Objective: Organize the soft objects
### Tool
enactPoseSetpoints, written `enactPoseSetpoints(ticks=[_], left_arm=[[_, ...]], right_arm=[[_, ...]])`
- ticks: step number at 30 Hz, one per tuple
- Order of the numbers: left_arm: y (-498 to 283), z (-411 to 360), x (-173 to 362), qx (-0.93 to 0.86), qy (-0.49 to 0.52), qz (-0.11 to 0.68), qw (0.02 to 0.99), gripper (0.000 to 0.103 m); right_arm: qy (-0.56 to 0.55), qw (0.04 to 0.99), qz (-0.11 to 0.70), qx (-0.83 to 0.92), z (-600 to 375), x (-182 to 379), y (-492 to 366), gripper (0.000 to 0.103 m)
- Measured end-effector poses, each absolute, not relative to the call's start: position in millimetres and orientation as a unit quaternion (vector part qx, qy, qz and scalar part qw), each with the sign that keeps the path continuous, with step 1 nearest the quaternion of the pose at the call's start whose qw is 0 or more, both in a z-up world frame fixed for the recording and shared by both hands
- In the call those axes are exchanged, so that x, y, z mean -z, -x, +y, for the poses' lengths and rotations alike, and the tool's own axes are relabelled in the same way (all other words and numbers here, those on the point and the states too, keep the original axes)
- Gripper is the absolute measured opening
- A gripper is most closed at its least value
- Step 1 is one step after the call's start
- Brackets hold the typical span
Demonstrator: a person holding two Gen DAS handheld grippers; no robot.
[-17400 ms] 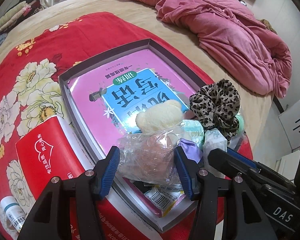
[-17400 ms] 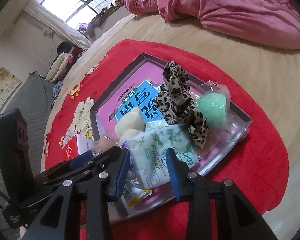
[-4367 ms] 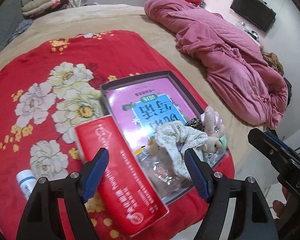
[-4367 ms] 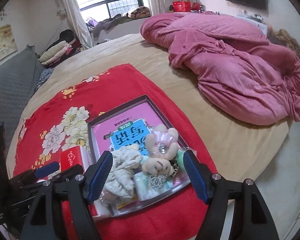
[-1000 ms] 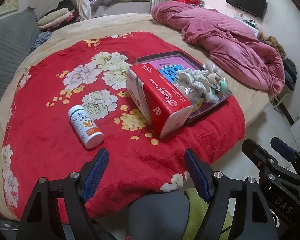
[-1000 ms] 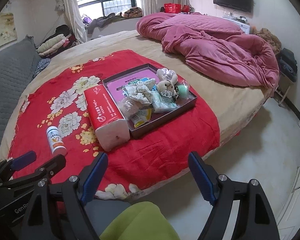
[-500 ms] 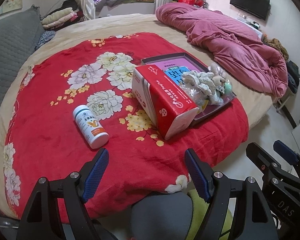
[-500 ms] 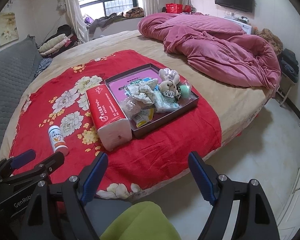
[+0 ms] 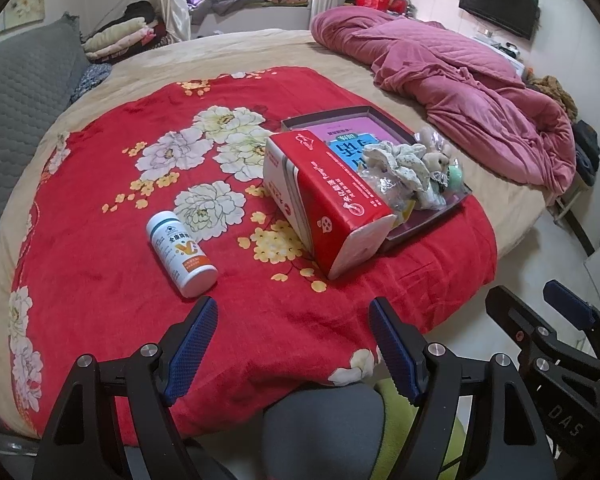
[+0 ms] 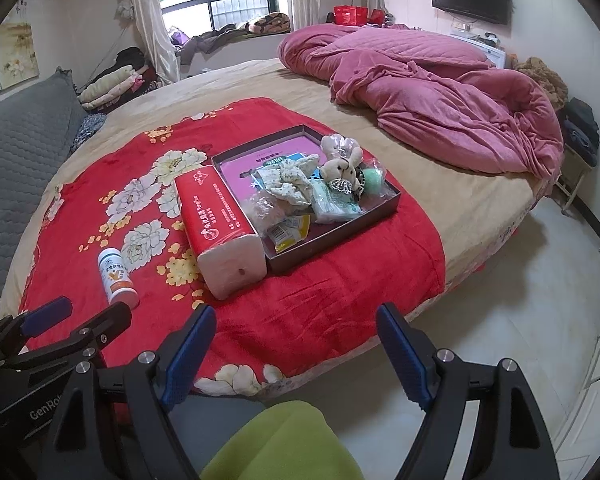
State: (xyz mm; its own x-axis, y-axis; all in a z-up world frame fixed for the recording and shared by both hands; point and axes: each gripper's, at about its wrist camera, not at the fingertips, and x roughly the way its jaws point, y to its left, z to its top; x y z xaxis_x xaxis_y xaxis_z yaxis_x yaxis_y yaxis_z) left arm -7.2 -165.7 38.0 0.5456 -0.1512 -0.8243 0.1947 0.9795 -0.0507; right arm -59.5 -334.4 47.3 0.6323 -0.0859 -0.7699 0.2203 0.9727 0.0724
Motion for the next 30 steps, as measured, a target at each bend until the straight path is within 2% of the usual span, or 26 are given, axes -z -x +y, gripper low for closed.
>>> enactPoseSetpoints(ticks=[30], left_arm=[[1.1,-158.7,-40.1,0.099,-0.012,0.466,0.879,0.079]], right_arm=[[-0.074,0.9,0.422,0.083,-334.5,-48.0,59.2,0.081]])
